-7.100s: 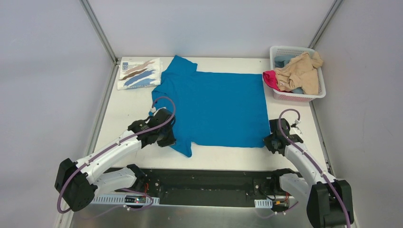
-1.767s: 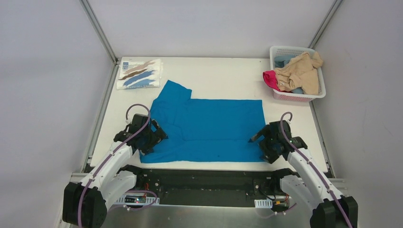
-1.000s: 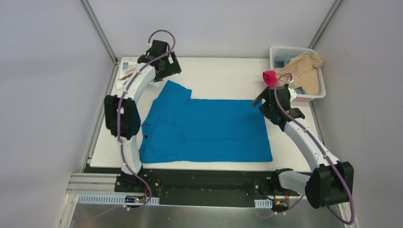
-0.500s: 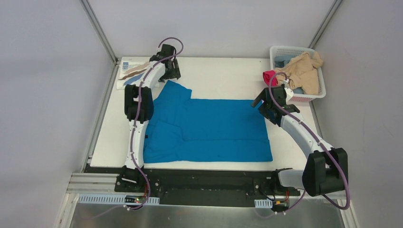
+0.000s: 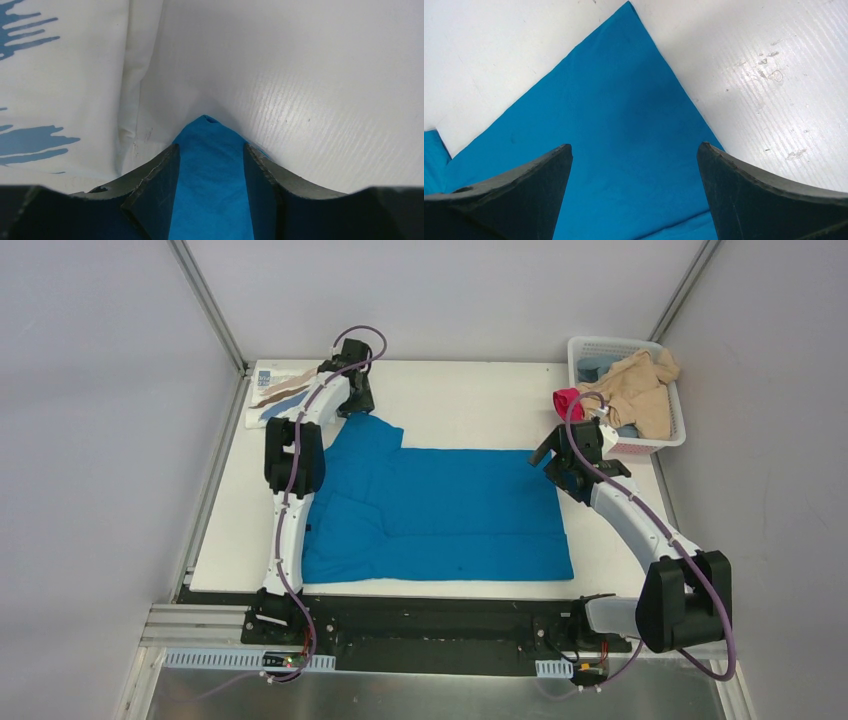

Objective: Fold and stack the t-shirts
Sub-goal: Grab the side of the flattened tshirt furthest away from the robot with both arms

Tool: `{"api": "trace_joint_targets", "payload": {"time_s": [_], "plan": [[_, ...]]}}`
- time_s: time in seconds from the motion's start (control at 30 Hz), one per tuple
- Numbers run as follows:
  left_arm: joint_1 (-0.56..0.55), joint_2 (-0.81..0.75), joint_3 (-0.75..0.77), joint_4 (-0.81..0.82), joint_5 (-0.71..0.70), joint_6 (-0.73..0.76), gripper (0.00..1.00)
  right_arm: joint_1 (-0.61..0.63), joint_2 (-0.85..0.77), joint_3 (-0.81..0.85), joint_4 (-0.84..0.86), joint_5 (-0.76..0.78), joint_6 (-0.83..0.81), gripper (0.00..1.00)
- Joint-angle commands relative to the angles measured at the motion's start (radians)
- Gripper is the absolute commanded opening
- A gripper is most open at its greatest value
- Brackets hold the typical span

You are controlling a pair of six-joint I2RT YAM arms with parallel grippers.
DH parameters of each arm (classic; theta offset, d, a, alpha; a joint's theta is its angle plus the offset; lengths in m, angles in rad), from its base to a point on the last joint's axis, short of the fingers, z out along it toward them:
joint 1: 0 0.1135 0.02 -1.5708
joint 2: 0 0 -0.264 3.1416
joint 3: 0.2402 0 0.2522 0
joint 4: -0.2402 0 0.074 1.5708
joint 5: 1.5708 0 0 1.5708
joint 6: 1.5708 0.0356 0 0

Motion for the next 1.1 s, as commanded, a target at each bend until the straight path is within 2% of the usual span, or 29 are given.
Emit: {"api": "trace_joint_targets", "payload": {"time_s": [0.0, 0.13, 0.43, 0.53, 0.67, 0.9, 1.07], "plan": [[0.004, 0.004, -0.014, -0.013, -0.041, -0.025, 0.48, -0.005, 0.012, 0.051, 0.009, 0.020, -0.015, 0.99], [0.004, 0.001, -0.030, -0.015, -0.038, -0.030, 0.43, -0.006, 0.016, 0.055, 0.007, 0.027, -0.014, 0.99], [0.003, -0.010, -0.081, -0.015, -0.007, -0.034, 0.08, -0.006, 0.057, 0.069, 0.019, 0.014, -0.006, 0.99], [0.002, -0.025, -0.087, -0.013, -0.012, -0.025, 0.00, -0.005, 0.082, 0.088, 0.043, 0.038, -0.015, 0.99], [0.002, -0.049, -0.104, -0.015, -0.030, -0.018, 0.00, -0.005, 0.173, 0.162, 0.081, 0.107, -0.045, 0.98], [0.003, -0.074, -0.115, -0.014, -0.035, -0.011, 0.00, -0.006, 0.458, 0.387, 0.089, 0.172, -0.117, 0.84], [0.003, -0.088, -0.118, -0.014, -0.033, -0.011, 0.00, -0.015, 0.605, 0.514, 0.098, 0.227, -0.145, 0.75]]}}
